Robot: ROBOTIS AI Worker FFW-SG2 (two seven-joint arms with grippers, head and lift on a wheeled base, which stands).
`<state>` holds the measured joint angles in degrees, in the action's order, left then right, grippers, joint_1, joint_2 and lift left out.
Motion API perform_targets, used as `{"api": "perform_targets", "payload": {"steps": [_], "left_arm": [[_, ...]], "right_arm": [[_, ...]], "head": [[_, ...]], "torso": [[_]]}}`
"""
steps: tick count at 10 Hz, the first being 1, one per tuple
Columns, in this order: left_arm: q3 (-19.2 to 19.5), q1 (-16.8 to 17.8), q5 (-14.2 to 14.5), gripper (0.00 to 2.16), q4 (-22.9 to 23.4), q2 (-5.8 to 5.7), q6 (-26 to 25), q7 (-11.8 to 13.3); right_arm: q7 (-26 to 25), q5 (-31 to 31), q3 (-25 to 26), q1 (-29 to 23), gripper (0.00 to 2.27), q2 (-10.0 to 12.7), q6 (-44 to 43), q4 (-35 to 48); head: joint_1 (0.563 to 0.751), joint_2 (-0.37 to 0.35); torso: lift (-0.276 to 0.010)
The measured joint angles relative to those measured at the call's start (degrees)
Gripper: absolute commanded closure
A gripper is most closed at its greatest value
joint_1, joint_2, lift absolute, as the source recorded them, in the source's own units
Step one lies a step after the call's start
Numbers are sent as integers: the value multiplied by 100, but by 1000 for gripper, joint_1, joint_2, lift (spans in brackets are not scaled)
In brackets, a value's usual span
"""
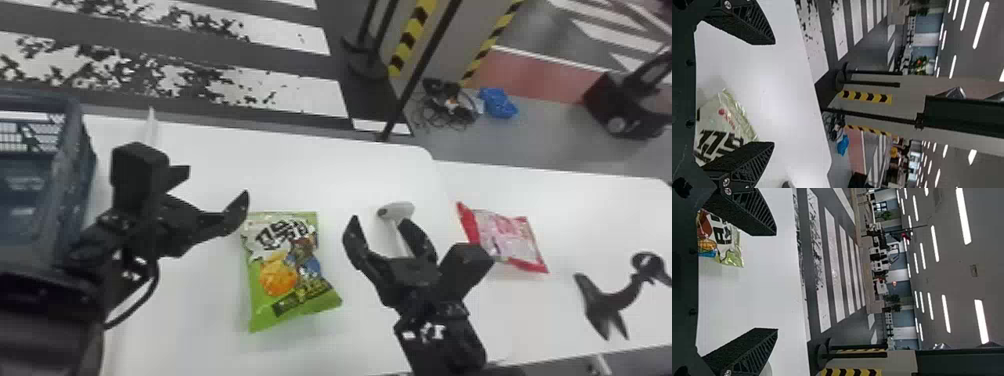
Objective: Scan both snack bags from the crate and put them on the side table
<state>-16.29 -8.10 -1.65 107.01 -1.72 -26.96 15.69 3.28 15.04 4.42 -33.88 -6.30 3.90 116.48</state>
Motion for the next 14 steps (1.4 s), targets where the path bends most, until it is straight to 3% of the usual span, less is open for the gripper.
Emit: {"api": "perform_targets", "payload": {"steps": [3, 6, 8, 11, 14], "left_arm": [[830, -608, 89, 83, 831, -232, 132, -394], [1529, -1193, 382, 83, 1262, -306, 631, -538], [1706, -1366, 492, 87, 1349, -335, 644, -542], [1710, -1429, 508, 87, 1328, -330, 644, -525], [1700, -1436, 508, 87, 1321, -329, 640, -502]], "right_arm": [[413, 438, 163, -6, 49, 4, 1299, 286], [973, 1259, 671, 139, 49, 23, 3061, 405], [1271, 1941, 1138, 335, 49, 87, 4360, 396], [1664, 2421, 1628, 705, 49, 146, 5664, 83], [1819, 2506, 1754, 1020, 49, 146, 6033, -422]], "head": [[695, -160], [695, -74], [695, -33], [695, -22], [695, -22]], "torso": [[-87], [-87], [-87], [-87], [-87]]}}
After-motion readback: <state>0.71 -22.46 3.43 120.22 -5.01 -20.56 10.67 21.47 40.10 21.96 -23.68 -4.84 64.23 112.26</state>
